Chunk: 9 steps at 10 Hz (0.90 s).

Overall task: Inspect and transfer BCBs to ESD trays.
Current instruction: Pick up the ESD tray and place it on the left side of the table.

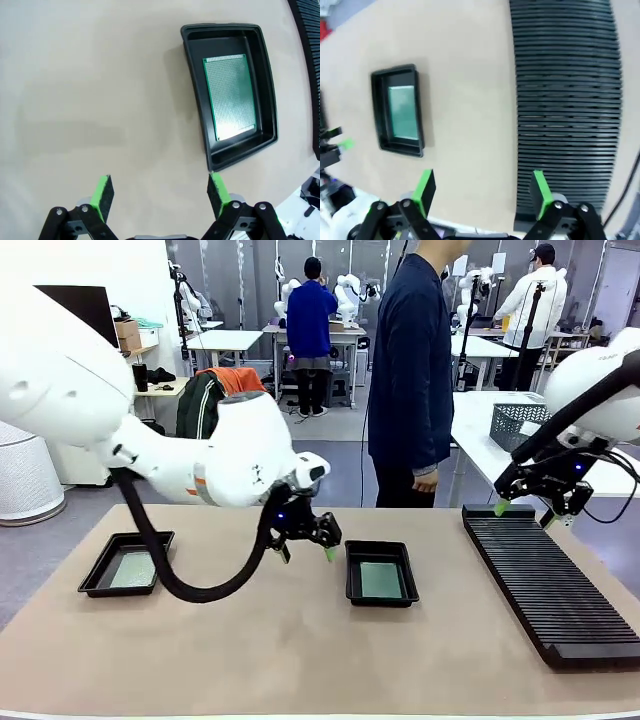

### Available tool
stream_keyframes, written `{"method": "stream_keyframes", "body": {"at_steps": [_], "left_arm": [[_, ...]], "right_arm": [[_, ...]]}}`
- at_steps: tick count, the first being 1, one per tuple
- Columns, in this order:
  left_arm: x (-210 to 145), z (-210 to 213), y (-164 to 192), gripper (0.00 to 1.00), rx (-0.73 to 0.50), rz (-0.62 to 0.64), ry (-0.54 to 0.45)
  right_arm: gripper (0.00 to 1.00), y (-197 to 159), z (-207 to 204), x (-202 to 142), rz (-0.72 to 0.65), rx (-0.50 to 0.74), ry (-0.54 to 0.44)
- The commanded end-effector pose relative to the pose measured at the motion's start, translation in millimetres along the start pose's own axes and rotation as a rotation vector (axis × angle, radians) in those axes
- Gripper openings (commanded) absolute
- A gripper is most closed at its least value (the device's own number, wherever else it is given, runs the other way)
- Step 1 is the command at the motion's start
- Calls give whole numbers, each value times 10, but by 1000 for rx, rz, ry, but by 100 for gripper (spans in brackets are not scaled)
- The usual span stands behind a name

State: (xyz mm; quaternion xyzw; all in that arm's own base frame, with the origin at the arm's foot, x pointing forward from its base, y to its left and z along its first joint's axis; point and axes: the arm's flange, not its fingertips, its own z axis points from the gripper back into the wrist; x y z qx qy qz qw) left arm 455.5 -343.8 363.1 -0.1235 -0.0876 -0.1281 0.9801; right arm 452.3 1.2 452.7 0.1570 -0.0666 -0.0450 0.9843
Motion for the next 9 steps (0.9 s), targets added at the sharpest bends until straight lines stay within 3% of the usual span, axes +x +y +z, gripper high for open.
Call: {"method": "stream_keyframes", "body": {"at_steps": [1,4,5,9], "left_arm": [[192,-179,-245,100,76,-7,-15],[338,-394,-593,100,127,-15,-12],[355,-473,-701,100,156,-16,-1],[470,-781,-880,100,258,59,39]], "right_arm": [[100,-178,-44,11,-2,162,40],[100,-408,-209,-27,-6,277,82],[100,-272,-86,-41,-4,213,52],[100,-272,-86,-41,-4,213,52]]}}
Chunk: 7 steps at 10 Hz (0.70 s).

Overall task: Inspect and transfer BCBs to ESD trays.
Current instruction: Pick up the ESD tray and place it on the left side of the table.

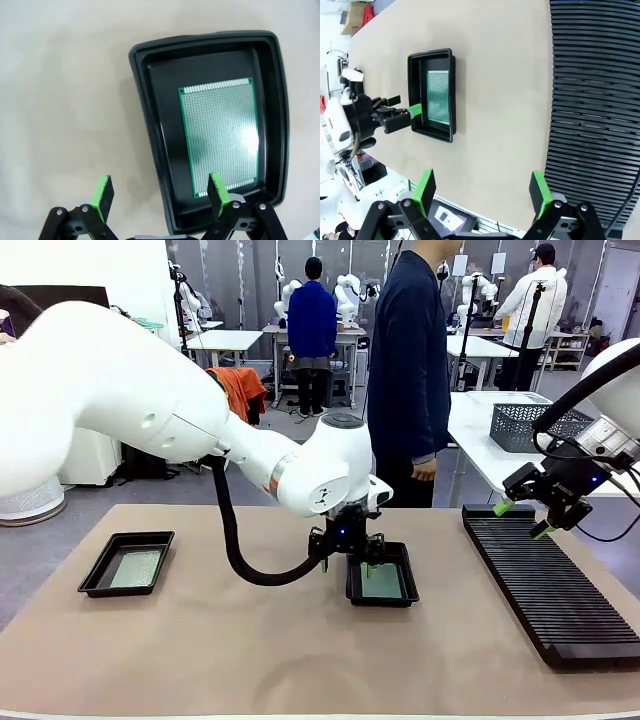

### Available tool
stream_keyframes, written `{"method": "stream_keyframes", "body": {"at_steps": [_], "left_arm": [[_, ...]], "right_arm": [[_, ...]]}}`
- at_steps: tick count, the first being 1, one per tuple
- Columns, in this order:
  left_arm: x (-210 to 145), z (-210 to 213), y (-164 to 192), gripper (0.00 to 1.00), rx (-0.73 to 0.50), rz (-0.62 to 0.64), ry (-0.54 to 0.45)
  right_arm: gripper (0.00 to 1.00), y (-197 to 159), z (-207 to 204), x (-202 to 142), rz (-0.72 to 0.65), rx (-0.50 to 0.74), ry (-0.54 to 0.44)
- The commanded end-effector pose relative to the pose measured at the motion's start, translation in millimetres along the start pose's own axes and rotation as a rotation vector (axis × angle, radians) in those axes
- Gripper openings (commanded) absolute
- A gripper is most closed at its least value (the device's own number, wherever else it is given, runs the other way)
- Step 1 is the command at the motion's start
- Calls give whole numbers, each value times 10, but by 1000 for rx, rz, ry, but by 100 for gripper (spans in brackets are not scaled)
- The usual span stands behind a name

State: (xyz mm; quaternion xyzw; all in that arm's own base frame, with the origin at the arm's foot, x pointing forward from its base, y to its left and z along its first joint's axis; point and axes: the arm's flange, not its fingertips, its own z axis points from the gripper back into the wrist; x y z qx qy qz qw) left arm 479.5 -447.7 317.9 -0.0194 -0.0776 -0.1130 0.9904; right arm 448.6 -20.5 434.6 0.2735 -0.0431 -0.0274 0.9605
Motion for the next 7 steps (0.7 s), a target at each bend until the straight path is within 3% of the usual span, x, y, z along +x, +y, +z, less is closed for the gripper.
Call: {"method": "stream_keyframes", "body": {"at_steps": [1,4,7], "left_arm": [[110,-47,-79,100,76,58,0],[108,-80,-56,89,97,78,7],[106,-75,-42,70,106,80,0]], "right_arm": [[100,-3,15,-8,-14,-24,-9],[100,-3,15,-8,-14,-24,-9],[100,-3,15,-8,-14,-24,-9]]}}
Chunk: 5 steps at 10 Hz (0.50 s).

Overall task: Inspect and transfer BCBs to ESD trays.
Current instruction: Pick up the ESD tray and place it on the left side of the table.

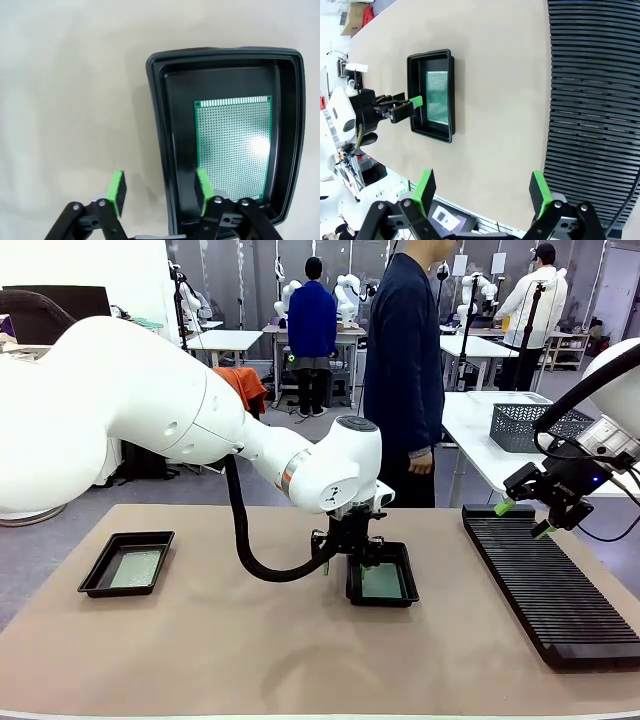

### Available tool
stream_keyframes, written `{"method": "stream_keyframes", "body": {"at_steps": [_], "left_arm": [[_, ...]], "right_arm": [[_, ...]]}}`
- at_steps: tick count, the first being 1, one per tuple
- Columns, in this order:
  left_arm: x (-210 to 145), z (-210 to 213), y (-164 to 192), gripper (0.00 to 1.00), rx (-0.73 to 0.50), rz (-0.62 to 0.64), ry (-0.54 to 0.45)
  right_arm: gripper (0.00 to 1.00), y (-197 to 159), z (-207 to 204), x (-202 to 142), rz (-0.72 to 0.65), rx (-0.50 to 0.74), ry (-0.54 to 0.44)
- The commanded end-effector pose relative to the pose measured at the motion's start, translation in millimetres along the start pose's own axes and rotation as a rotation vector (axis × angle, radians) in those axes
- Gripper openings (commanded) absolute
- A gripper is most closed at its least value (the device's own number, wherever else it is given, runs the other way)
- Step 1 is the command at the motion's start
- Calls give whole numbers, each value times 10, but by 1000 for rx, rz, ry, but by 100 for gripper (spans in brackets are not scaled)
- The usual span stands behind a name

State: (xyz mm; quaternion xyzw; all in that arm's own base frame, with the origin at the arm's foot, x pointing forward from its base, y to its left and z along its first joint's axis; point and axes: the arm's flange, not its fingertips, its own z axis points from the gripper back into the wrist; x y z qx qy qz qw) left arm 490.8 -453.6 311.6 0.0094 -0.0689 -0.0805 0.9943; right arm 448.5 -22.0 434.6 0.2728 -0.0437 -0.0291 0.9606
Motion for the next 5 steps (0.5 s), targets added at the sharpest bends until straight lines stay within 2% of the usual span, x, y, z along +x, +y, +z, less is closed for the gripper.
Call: {"method": "stream_keyframes", "body": {"at_steps": [1,5], "left_arm": [[4,2,-4,65,44,21,-21],[8,-12,-8,36,40,19,-29]], "right_arm": [[100,9,7,-8,-11,-23,-7],[100,9,7,-8,-11,-23,-7]]}}
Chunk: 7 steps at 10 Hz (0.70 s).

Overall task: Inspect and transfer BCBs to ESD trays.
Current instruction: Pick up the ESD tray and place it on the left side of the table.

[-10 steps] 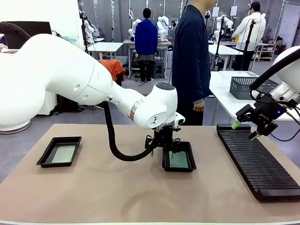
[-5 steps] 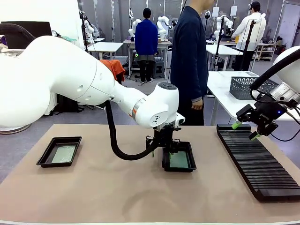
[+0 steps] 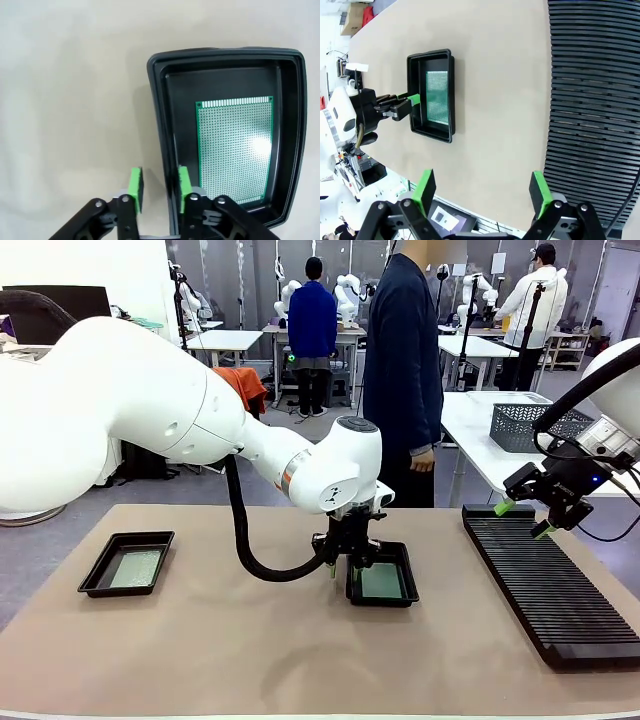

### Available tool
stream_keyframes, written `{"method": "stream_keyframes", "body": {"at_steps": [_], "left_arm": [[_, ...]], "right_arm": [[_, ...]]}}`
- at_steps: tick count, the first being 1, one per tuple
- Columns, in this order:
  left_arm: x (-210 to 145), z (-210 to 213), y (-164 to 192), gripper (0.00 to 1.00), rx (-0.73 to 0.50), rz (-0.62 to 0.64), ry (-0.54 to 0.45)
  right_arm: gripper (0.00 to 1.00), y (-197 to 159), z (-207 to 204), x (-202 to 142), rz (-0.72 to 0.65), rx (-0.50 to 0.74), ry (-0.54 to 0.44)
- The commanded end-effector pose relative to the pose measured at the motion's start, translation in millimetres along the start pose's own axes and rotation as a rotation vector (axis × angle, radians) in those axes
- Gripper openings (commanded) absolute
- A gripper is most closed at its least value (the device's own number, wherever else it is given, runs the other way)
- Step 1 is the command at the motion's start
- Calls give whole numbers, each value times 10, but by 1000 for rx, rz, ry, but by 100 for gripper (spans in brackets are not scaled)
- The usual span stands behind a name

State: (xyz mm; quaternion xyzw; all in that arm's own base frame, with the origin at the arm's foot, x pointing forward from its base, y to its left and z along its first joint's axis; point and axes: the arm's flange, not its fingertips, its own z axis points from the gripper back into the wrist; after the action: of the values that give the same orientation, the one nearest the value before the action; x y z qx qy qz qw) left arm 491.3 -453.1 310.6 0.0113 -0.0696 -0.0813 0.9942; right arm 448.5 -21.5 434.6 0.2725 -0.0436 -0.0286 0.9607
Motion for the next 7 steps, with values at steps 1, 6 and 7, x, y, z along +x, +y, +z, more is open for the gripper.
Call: {"method": "stream_keyframes", "body": {"at_steps": [1,6,7], "left_arm": [[6,4,-4,28,35,23,-31],[-14,16,-7,0,34,26,-37],[-14,15,-1,0,38,33,-37]], "right_arm": [[100,5,9,-8,-12,-22,-7],[100,5,9,-8,-12,-22,-7],[100,5,9,-8,-12,-22,-7]]}}
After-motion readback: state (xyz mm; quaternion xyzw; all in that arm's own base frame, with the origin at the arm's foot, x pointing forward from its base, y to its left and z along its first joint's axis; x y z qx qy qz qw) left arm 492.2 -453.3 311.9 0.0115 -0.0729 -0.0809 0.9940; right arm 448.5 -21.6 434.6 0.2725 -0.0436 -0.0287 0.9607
